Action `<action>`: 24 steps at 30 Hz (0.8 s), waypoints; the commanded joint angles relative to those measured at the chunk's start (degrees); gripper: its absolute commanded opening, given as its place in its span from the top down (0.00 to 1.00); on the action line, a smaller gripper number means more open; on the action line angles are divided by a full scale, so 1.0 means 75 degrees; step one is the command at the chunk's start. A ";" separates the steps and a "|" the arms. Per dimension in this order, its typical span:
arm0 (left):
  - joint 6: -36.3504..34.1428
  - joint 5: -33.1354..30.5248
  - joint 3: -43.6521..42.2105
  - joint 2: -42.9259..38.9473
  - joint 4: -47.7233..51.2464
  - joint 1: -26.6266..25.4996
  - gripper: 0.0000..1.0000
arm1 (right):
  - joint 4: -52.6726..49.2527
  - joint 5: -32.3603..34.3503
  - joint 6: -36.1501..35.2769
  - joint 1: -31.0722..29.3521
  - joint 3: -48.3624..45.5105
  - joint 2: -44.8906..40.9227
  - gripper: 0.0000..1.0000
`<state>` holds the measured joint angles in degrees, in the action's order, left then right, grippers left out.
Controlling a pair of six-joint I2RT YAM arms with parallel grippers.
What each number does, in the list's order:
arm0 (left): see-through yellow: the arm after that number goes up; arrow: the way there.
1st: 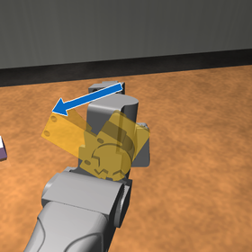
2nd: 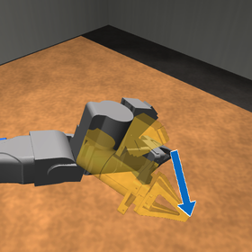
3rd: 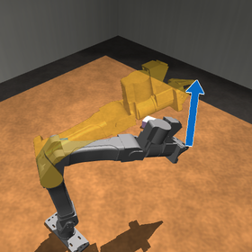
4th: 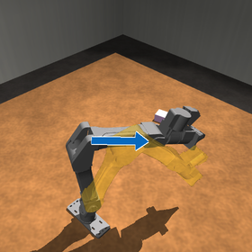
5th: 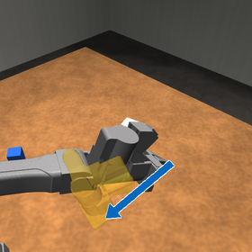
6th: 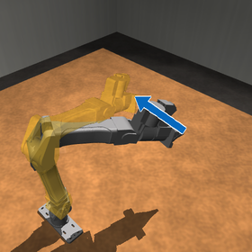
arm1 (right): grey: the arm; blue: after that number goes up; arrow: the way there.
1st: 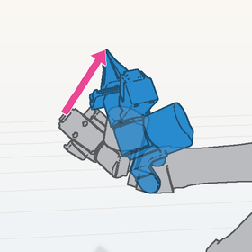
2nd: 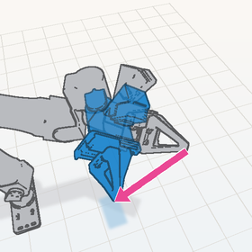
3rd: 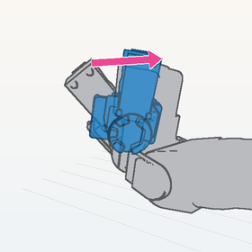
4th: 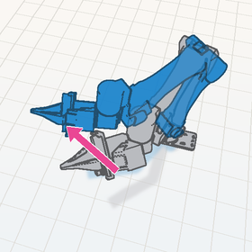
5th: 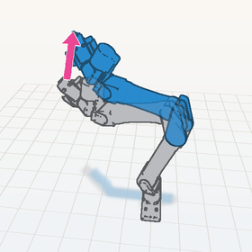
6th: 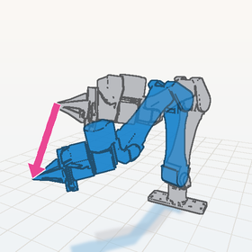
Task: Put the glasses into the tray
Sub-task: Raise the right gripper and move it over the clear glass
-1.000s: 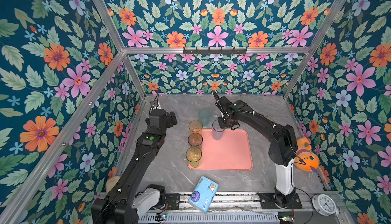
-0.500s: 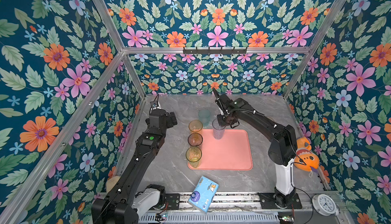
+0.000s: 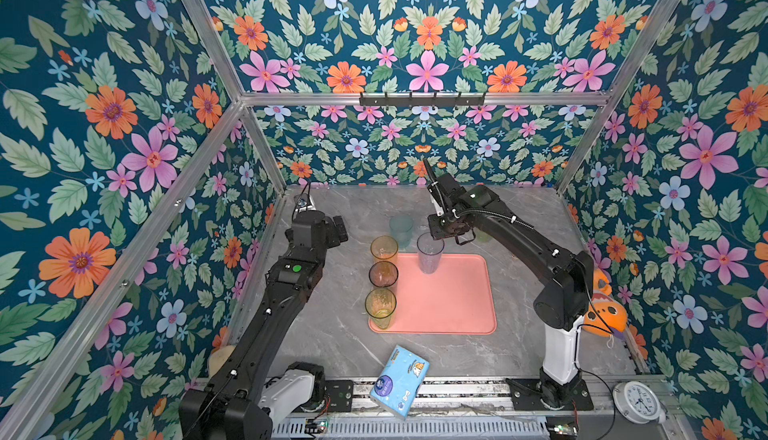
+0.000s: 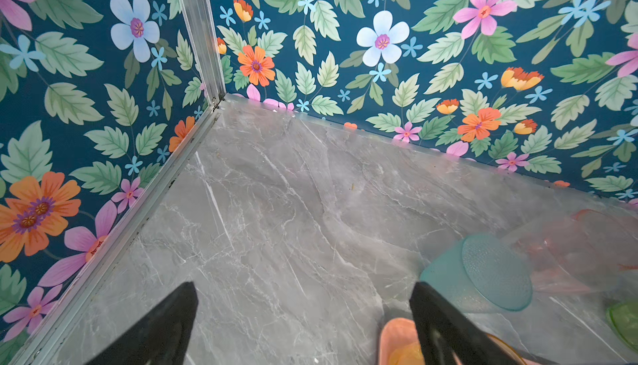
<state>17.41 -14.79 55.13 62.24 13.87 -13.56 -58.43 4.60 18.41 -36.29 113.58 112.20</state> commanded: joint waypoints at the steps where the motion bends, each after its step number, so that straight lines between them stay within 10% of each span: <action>1: -0.0141 0.0246 0.0223 0.0156 -0.0036 0.0021 0.01 | 0.0096 -0.0129 -0.0123 0.0011 0.0163 -0.0095 0.52; 24: -0.0290 0.2229 0.3464 0.3117 0.1549 0.0017 0.09 | 0.1557 -0.1110 -0.0129 0.0316 -0.0462 -0.0647 0.52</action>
<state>16.10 0.38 80.51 85.49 23.94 -13.56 -49.21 -1.85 17.65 -33.93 108.51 105.91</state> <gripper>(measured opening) 0.905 0.484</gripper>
